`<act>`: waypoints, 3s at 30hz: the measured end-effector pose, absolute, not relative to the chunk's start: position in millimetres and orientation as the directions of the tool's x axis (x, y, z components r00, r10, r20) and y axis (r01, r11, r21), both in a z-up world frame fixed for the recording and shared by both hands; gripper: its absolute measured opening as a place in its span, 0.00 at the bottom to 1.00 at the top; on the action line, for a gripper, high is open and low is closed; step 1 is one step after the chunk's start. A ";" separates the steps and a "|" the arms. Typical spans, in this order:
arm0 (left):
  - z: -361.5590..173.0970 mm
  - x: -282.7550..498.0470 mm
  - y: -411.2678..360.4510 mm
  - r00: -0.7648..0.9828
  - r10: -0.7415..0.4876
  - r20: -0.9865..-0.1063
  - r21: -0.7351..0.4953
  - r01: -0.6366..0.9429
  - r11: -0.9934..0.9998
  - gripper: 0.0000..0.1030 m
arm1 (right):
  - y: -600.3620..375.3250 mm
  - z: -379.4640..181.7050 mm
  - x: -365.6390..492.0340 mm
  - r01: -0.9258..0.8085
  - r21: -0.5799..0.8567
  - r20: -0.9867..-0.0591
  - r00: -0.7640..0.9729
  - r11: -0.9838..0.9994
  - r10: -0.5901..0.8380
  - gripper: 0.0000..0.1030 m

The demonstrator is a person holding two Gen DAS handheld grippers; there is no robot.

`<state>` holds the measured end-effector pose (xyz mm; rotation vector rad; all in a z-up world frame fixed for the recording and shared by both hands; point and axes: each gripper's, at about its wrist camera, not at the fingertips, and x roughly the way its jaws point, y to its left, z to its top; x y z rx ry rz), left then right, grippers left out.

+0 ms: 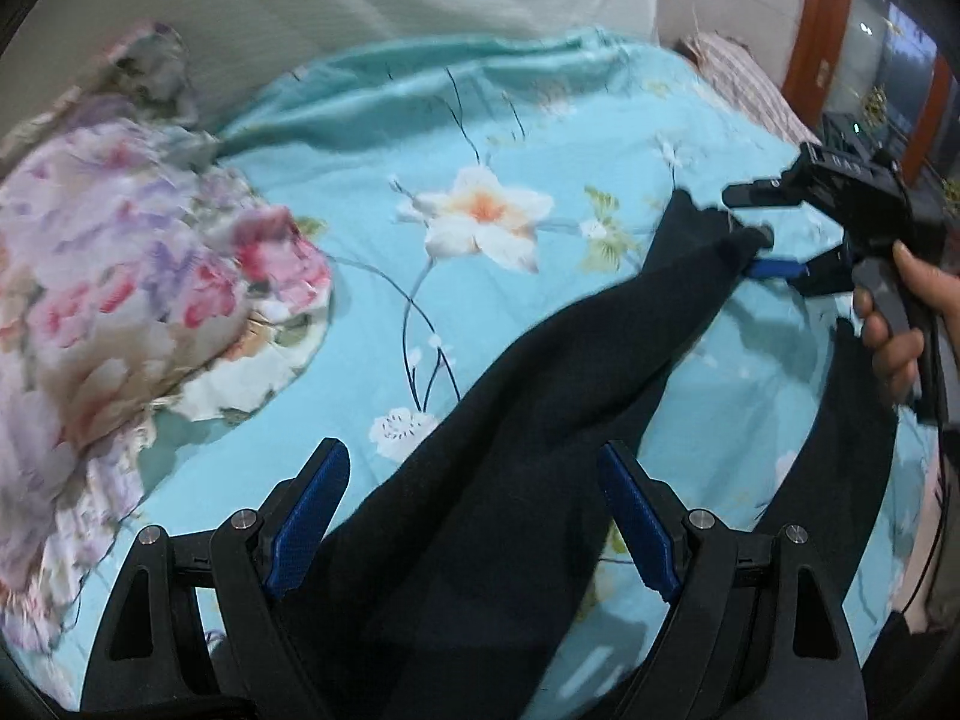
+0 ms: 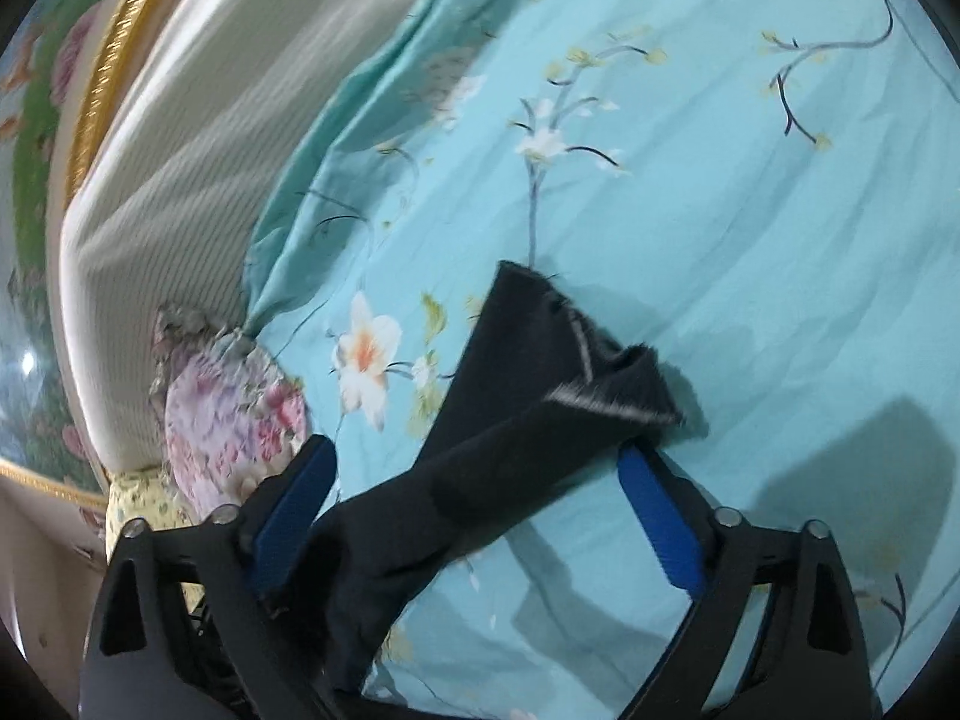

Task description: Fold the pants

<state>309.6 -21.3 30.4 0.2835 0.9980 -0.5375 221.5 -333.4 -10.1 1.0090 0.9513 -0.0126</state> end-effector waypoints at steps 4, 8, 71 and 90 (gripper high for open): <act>8.9 321.0 -20.5 0.362 -0.270 -0.892 -0.022 0.563 0.826 0.77 | -336.4 -19.2 225.5 0.439 0.697 -0.696 0.604 0.566 0.389 0.59; 5.3 317.2 -14.0 0.343 -0.306 -0.888 -0.074 0.550 0.832 0.25 | -339.7 -21.3 220.8 0.437 0.689 -0.700 0.606 0.578 0.377 0.31; 27.4 37.4 31.0 0.552 -0.390 -0.737 -0.266 0.293 0.918 0.54 | -327.4 42.3 15.0 0.241 0.577 -0.659 0.702 0.781 0.271 0.52; 49.4 72.1 129.1 0.583 -0.166 -0.796 -0.274 -0.101 0.957 0.62 | -191.5 43.7 36.9 -0.112 0.572 -0.635 0.567 0.812 0.525 0.52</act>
